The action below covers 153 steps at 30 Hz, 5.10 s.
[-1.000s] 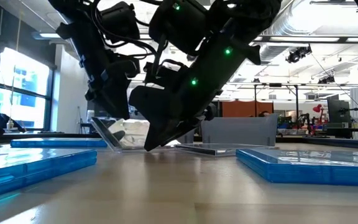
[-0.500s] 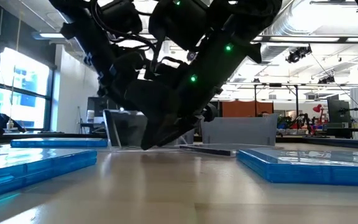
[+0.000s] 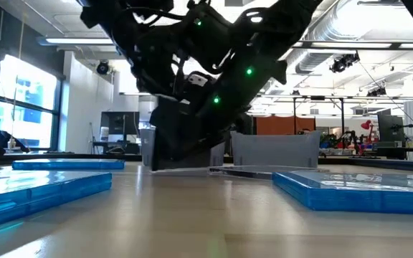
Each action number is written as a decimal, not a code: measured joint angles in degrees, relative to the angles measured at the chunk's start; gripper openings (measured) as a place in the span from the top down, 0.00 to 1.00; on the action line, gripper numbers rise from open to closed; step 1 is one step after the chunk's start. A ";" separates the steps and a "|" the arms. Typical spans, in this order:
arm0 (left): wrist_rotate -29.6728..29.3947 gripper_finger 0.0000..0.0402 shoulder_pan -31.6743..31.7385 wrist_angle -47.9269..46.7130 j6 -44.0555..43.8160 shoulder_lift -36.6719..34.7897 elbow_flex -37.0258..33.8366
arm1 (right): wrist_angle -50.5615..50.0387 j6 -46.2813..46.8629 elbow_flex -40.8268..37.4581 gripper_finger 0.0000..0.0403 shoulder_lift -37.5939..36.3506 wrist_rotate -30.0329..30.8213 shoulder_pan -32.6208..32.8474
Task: Pick & place jewel cases by type
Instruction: Put the top left black CD case into the left black bin
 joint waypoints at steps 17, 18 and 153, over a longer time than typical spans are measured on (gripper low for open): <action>-2.39 0.52 7.01 -0.77 1.06 3.62 0.28 | 2.11 0.36 0.00 0.51 0.04 -0.97 -2.76; -2.14 0.52 7.33 -0.68 1.03 4.25 0.35 | 2.01 0.31 0.00 0.51 0.03 -0.81 -2.78; -25.01 0.46 -32.82 -4.73 5.05 14.98 -2.46 | -25.81 -75.10 0.13 0.51 -6.58 -50.24 -18.37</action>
